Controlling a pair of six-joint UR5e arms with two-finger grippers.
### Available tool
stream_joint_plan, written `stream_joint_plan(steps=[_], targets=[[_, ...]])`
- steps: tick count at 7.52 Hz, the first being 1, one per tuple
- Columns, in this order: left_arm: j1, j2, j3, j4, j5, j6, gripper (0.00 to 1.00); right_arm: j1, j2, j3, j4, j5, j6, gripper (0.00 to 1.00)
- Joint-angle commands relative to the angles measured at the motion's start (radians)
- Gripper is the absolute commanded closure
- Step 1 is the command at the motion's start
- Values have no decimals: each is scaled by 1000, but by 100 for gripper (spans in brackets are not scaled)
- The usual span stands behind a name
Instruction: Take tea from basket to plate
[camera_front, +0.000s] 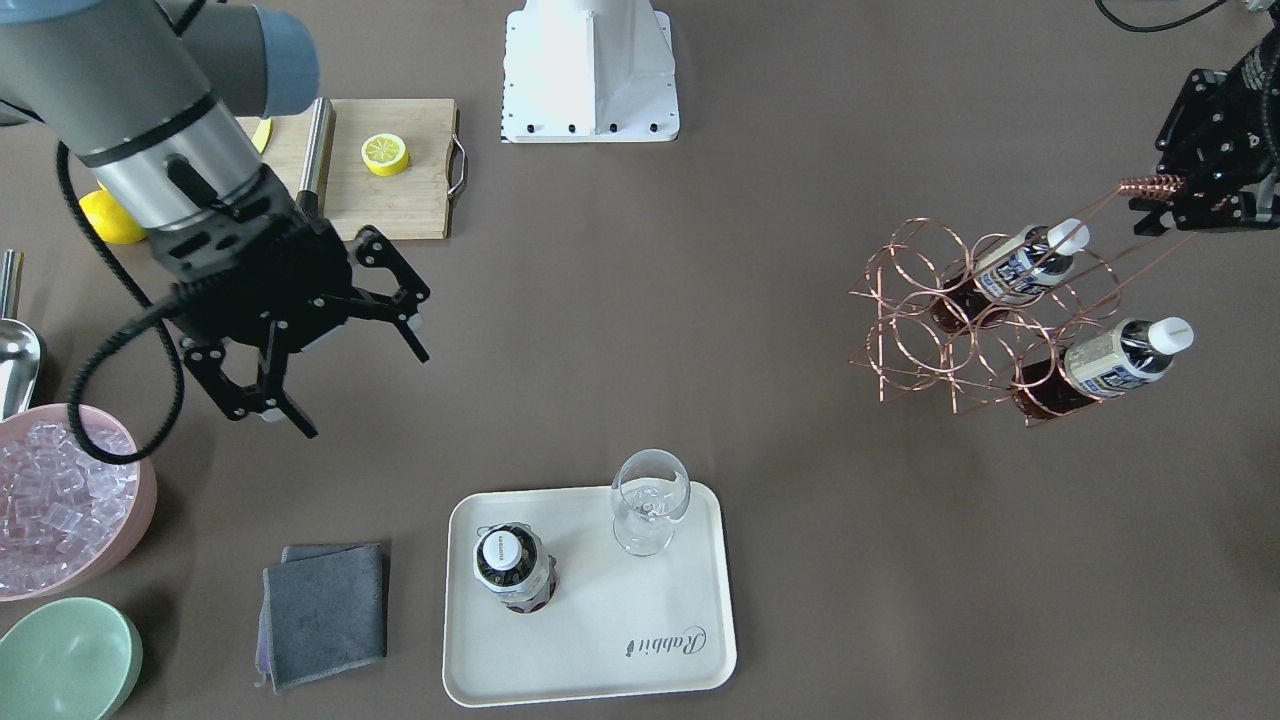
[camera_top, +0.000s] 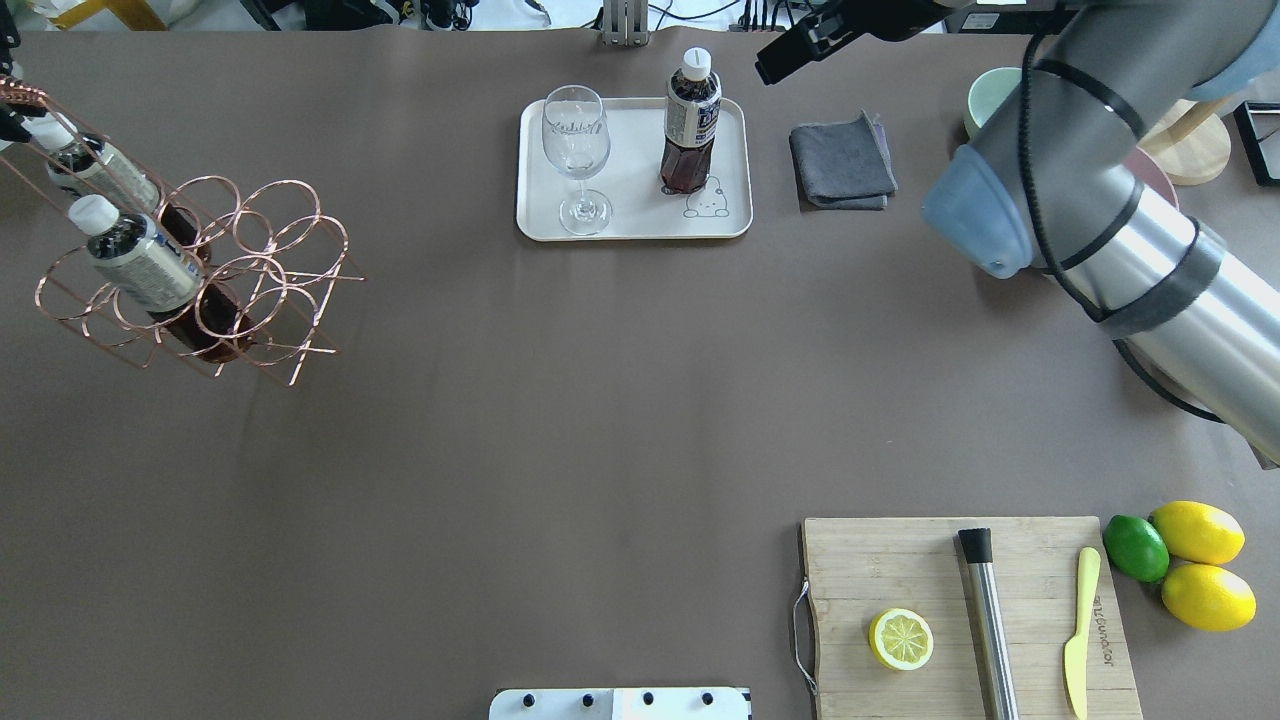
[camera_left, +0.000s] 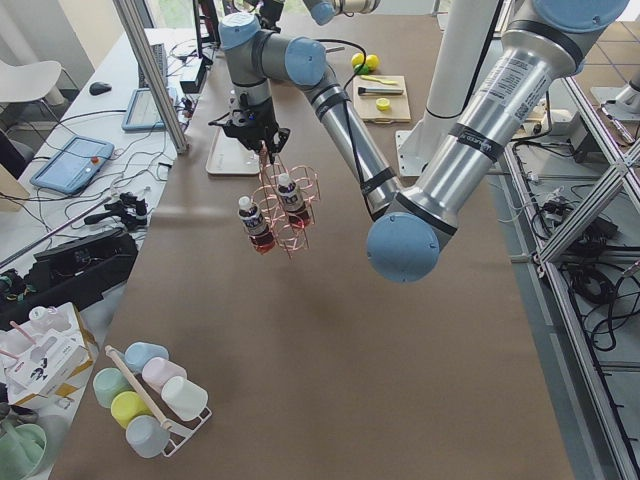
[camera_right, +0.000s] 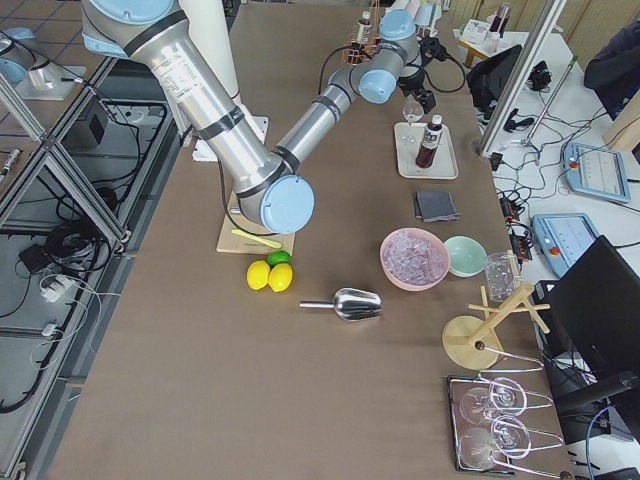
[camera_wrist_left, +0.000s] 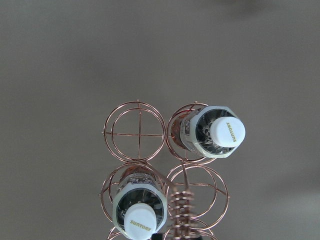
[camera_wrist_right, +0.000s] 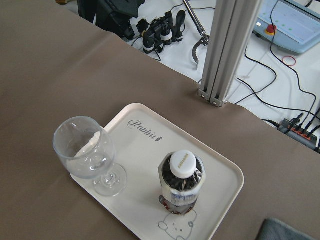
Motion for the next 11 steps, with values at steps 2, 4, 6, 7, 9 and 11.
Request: stream_joint_plan(steps=[2,4,6,7,9,11], targets=[[-156,37,209,-4,25,365,100,223,-241,132,-64,259,-49,2],[-213,-30,396,-57,21,385,100,289,-361,134,-72,261,-82,2],[-219,-95,548,-162,27,361,100,320,-450,127,-99,260,-111,2],[-218,-97,585,-226,25,300,100,346,-509,128,-107,261,-147,2],[-208,-95,615,-288,25,231,100,381,-600,107,-119,250,-160,1],[-163,-95,613,-309,31,154,100,433,-686,105,-163,253,-163,1]])
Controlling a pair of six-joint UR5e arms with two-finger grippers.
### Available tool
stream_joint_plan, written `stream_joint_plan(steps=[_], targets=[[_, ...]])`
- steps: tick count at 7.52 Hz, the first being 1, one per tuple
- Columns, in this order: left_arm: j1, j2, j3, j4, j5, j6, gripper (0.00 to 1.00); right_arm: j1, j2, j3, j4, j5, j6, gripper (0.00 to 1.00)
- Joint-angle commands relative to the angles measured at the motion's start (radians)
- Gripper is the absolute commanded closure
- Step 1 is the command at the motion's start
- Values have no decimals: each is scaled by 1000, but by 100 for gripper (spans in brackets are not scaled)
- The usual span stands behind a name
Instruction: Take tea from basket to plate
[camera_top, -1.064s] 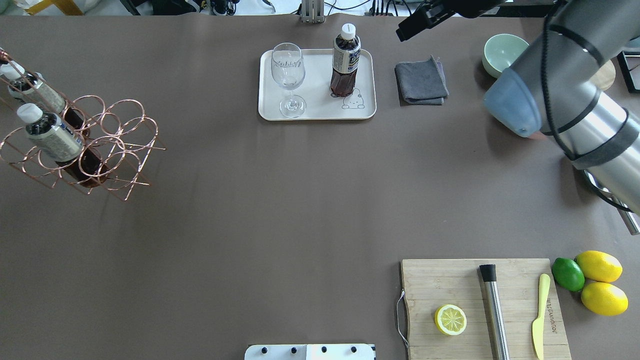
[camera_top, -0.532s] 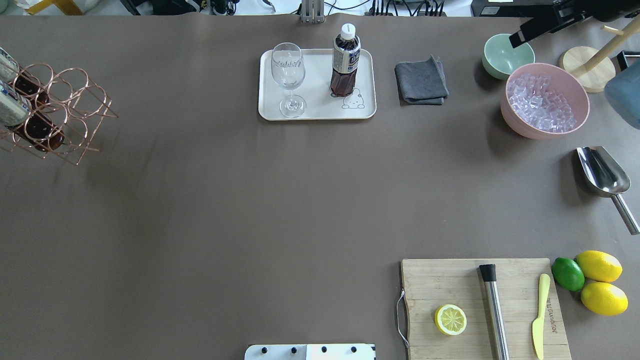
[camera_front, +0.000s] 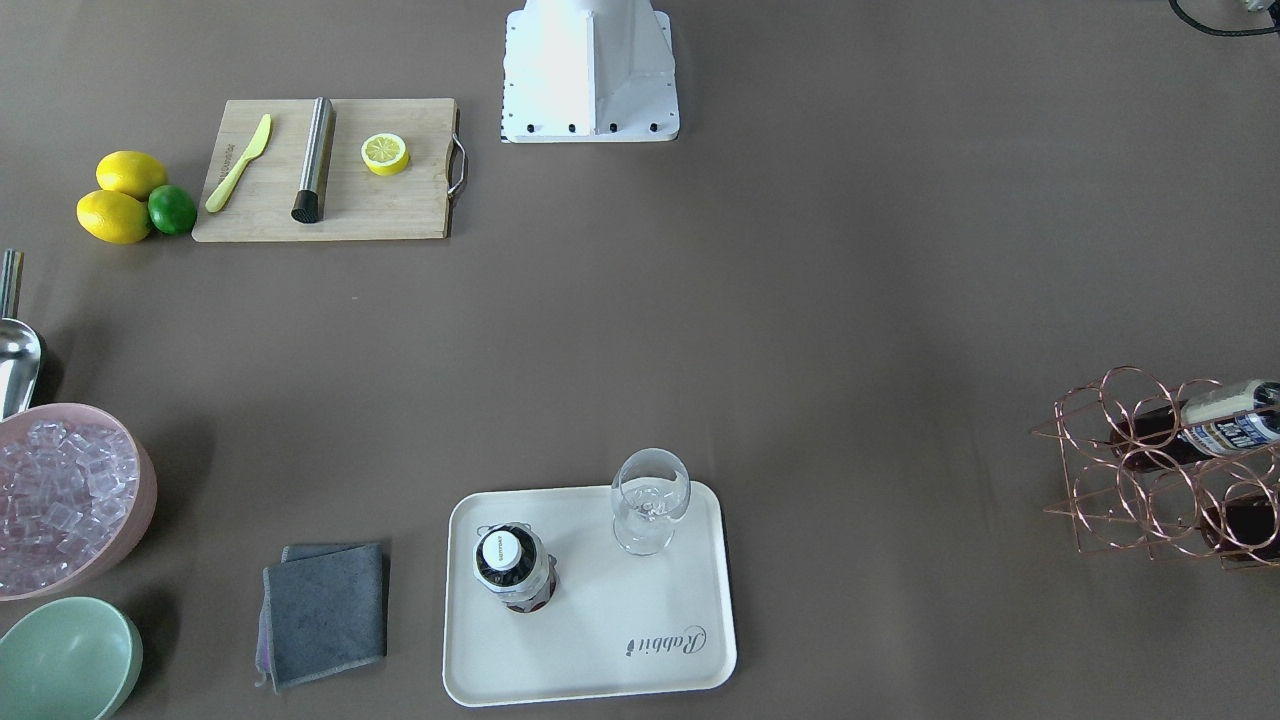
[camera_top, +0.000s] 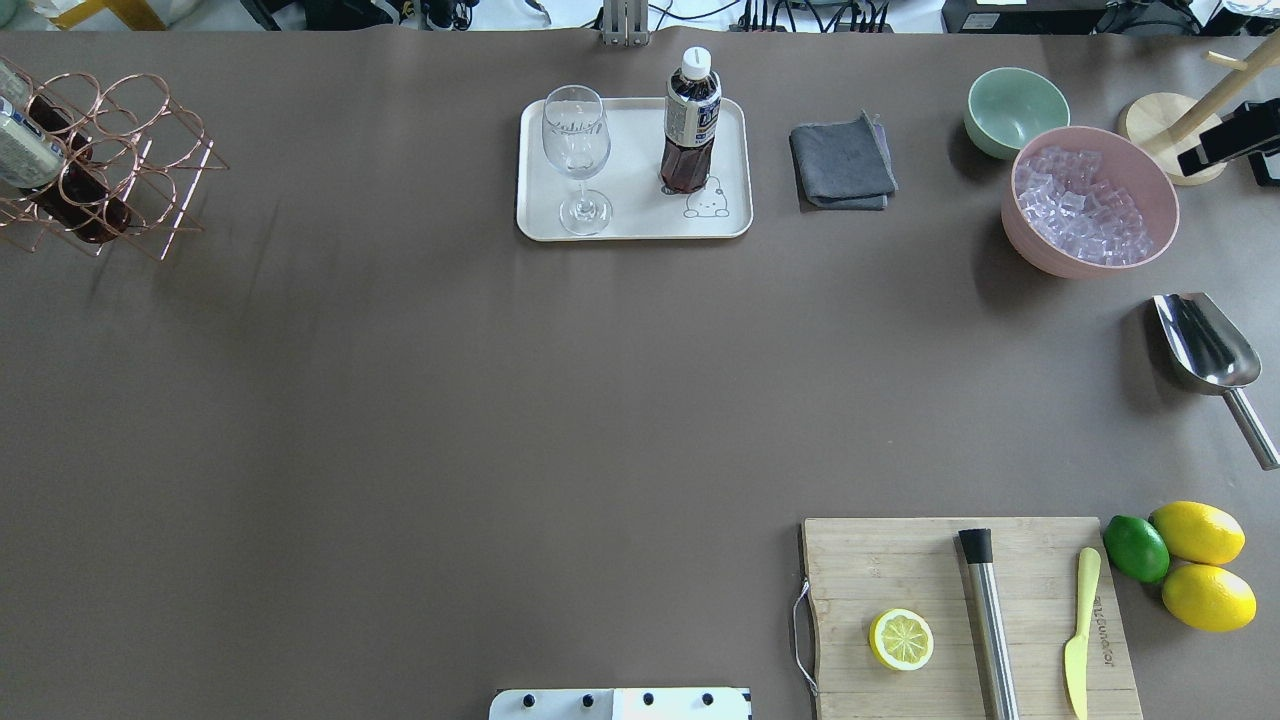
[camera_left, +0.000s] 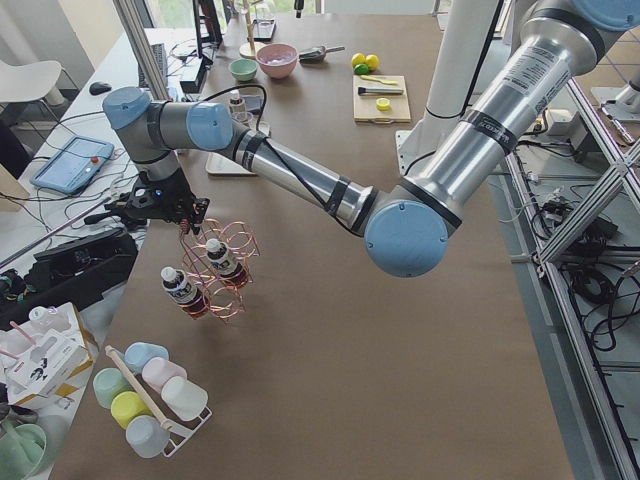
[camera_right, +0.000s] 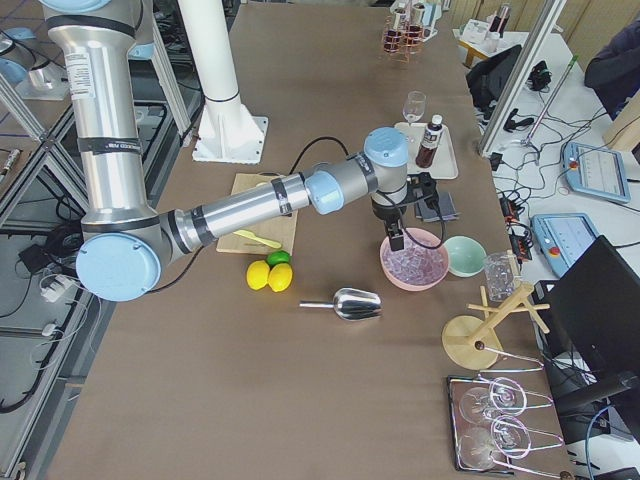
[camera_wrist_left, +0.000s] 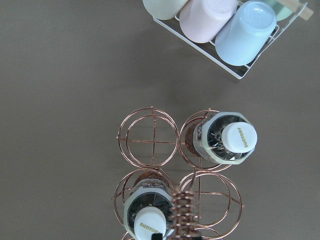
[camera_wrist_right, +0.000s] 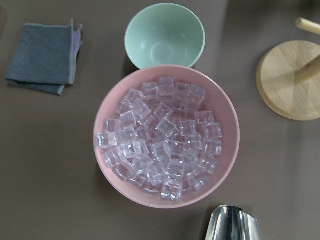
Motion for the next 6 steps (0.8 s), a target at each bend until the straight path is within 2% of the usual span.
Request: stream_joint_plan(steps=[1,2,4,6], targets=[[51,0,2,-27,28,-76,100,63,-86,-21,-98,7,-6,0],[64,0,3,-44,41,-111,100,80,-90,-44,-145,7,-6,0],[82,-1,2,-49,59,-133,100,121,-117,-80,-147,28,-3,0],[102,-4,0,-47,65,-150,100,122,-120,-113,-143,10,-4,0]])
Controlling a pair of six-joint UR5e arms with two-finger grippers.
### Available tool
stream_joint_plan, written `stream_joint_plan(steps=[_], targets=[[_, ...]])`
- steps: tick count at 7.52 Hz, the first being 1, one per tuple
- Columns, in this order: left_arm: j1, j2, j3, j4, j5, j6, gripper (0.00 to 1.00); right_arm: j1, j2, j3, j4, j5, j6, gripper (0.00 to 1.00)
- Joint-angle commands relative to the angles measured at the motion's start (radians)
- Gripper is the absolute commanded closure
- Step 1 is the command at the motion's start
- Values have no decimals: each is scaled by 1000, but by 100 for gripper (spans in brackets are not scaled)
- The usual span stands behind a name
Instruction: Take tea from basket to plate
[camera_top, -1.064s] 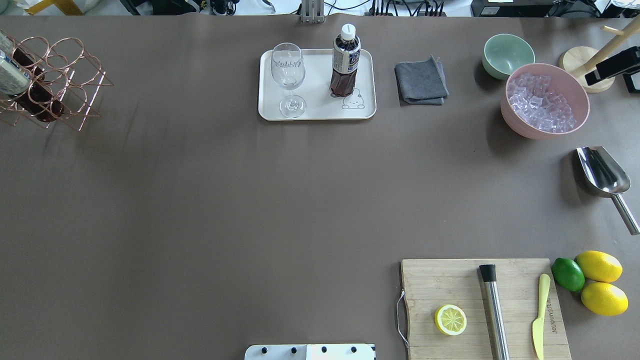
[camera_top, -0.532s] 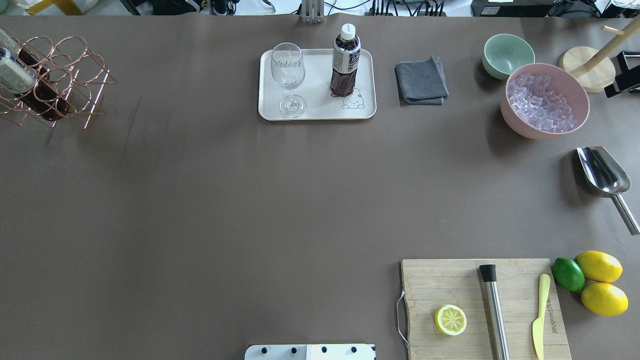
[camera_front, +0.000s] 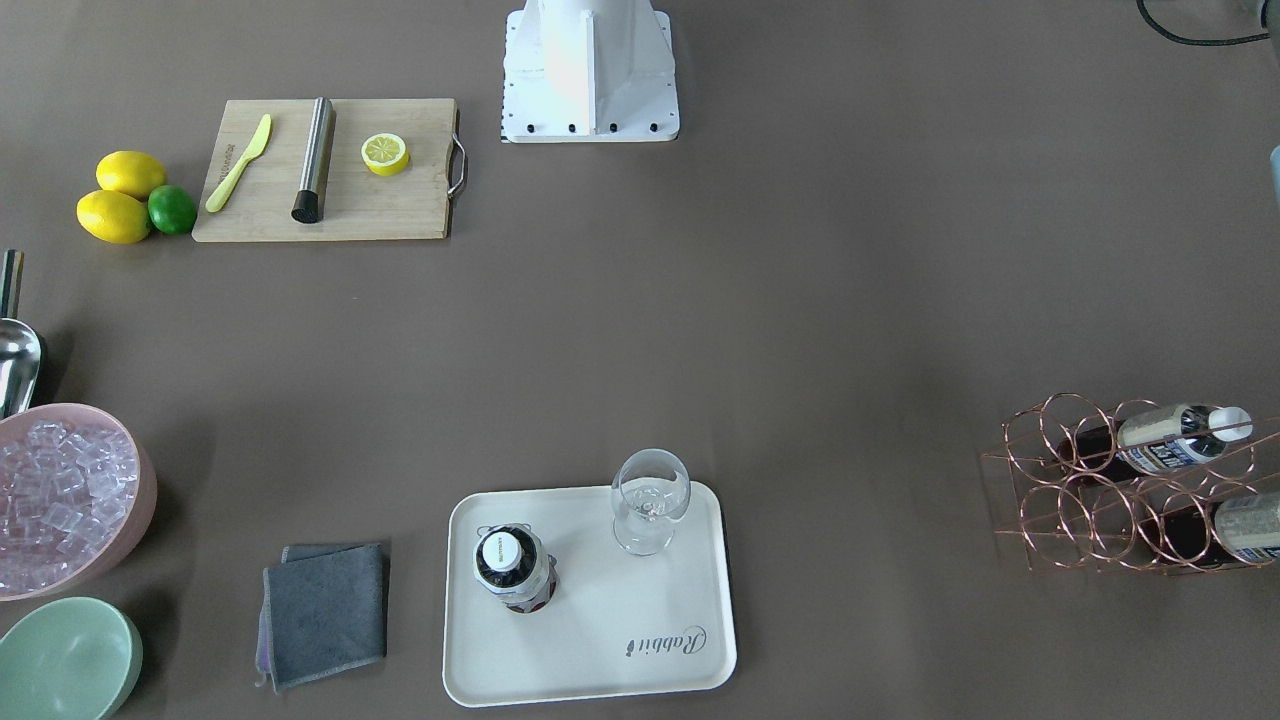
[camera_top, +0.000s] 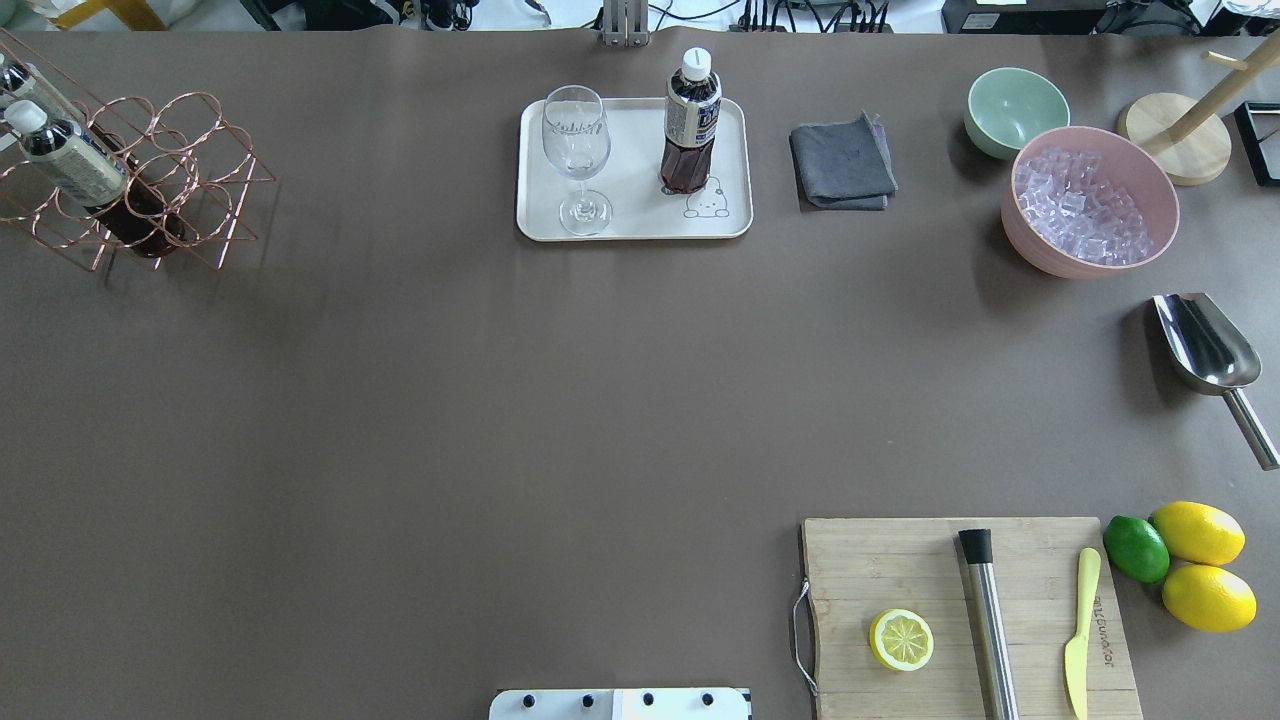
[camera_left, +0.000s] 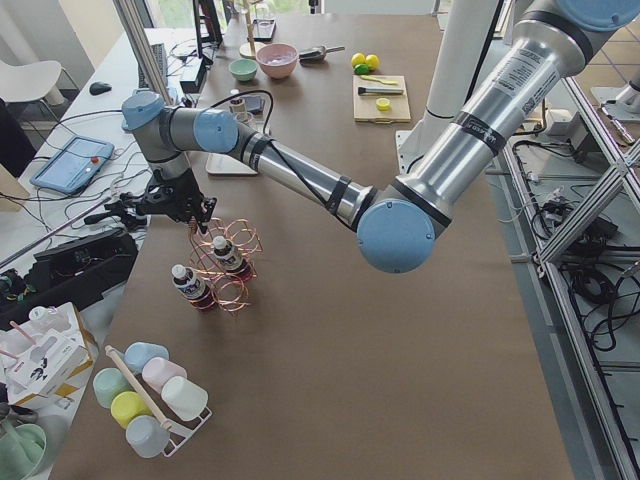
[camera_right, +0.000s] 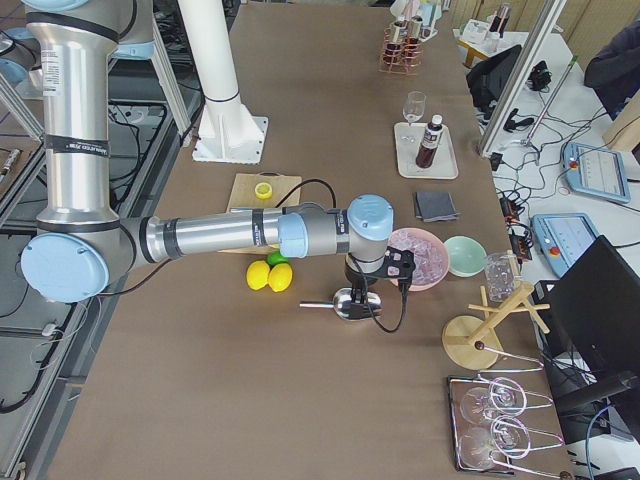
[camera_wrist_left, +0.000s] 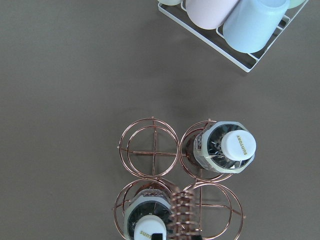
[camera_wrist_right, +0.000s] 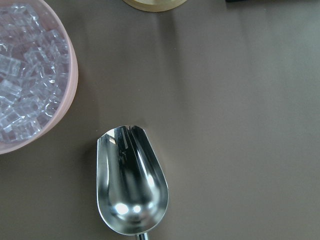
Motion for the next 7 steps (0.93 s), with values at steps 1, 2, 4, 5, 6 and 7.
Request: stream_joint_plan(steps=[1,2,4,5,6,7], targets=[[18,-8,-2,0,33,-21,78,5,-6,-36,5,-13,0,0],[16,-3,-22,1,32,-23,50,5,-6,-37,7,-13,1,0],[18,6,-56,1,32,-23,2,5,-4,-59,7,-13,7,0],[33,30,-106,3,32,-24,2,5,-3,-57,9,-13,8,0],[39,58,-164,11,32,-21,2,5,-3,-59,9,-15,9,0],[35,108,-268,36,29,-10,2,5,-1,-59,9,-25,9,0]])
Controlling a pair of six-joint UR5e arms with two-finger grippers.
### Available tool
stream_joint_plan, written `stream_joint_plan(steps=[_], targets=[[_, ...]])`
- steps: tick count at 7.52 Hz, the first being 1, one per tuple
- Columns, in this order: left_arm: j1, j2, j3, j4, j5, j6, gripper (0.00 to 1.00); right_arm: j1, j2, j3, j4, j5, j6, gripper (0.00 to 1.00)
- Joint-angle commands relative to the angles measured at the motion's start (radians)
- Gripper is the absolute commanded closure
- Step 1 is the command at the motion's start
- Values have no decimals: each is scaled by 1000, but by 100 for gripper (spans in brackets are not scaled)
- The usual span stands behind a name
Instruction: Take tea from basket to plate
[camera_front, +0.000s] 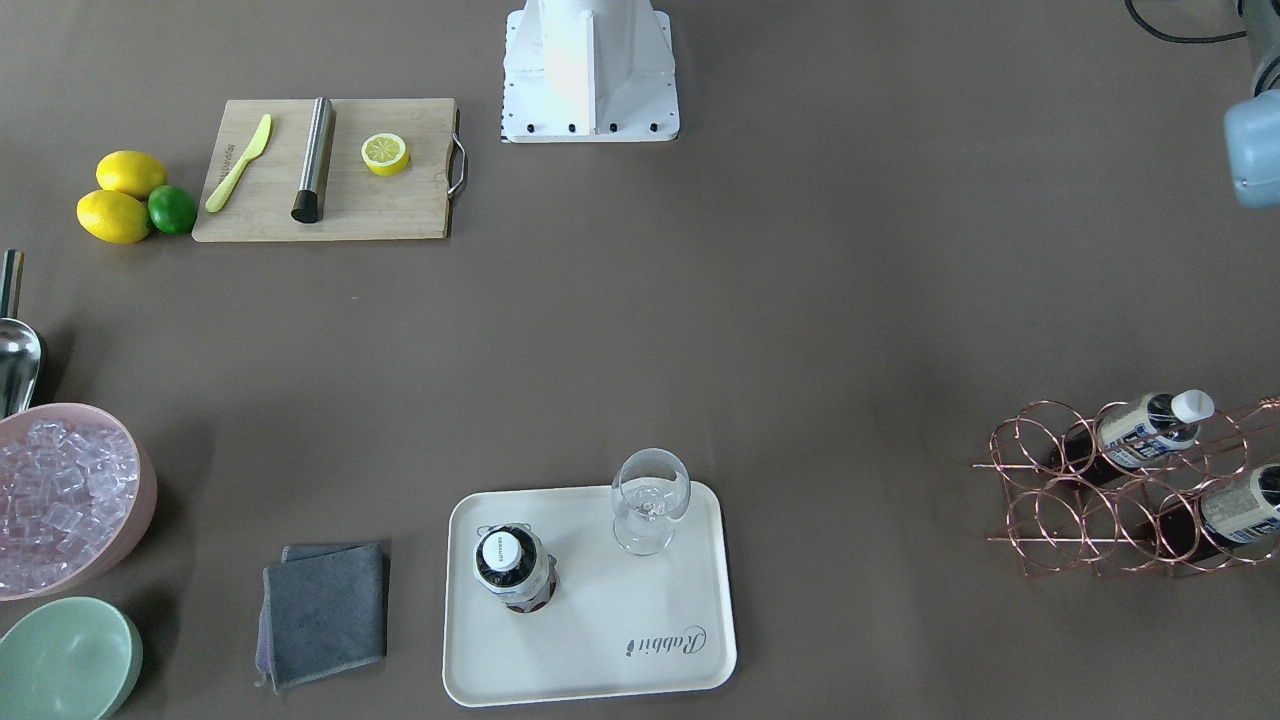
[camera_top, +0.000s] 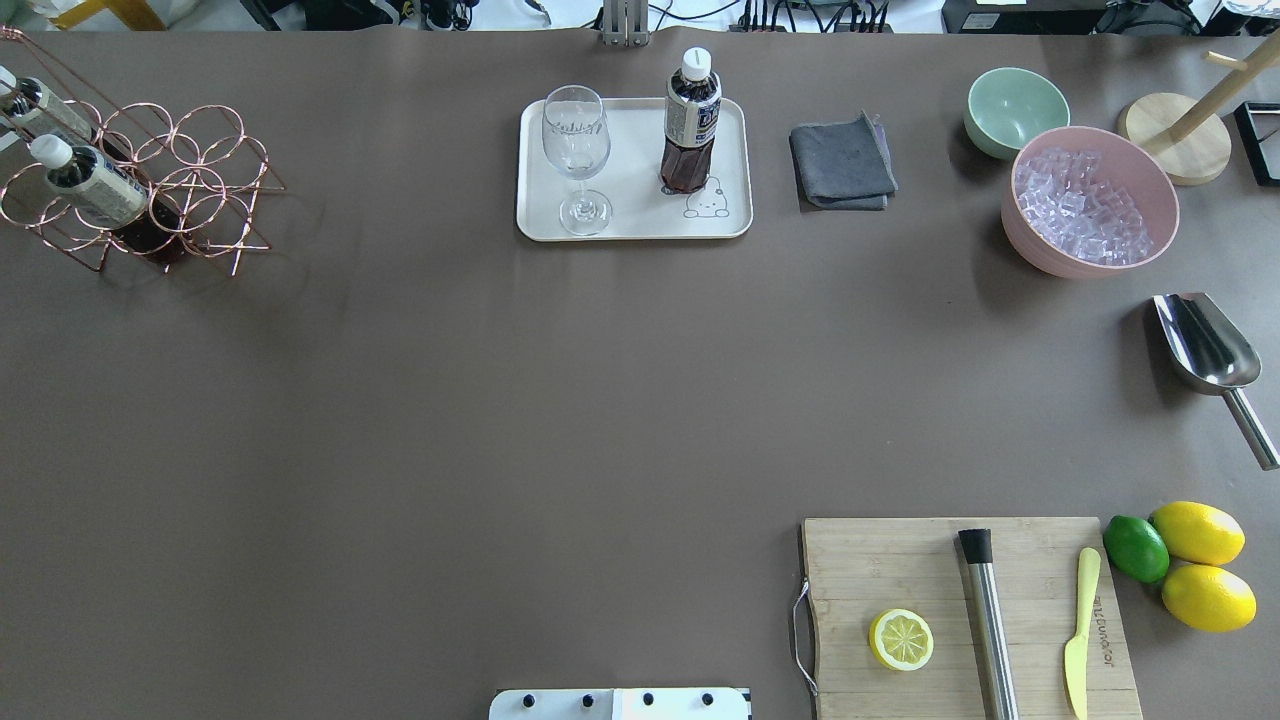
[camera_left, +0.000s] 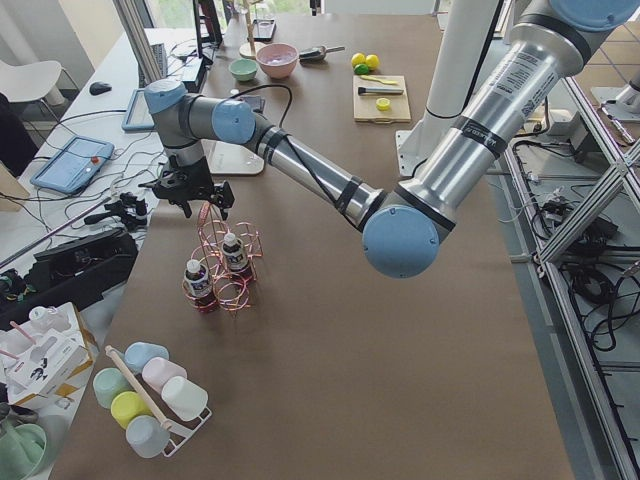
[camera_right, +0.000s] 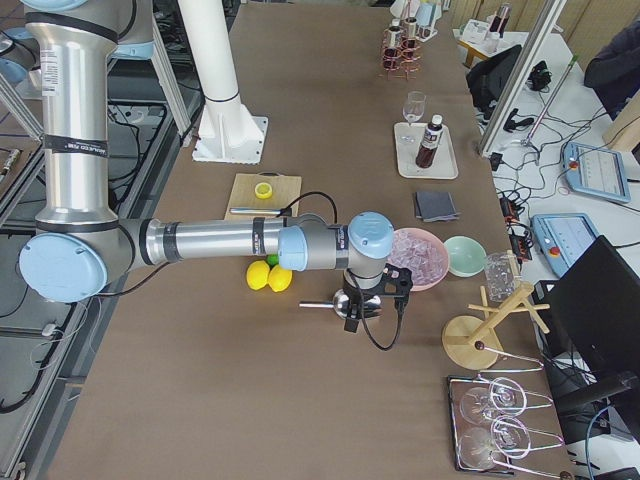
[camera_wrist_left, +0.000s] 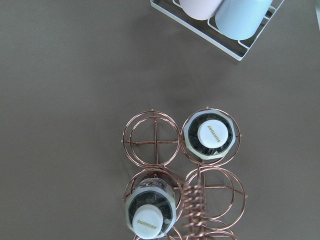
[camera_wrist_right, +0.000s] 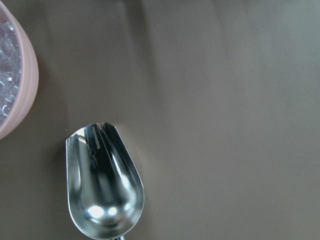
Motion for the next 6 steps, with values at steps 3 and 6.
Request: stream_joint_plan(steps=[3,6], targets=[[-18,89,-250,116,-4,74,2,0,2,9,0,-21,1,0],[-32,167,-502,254,-4,79,2,-2,10,9,0,-40,1,0]])
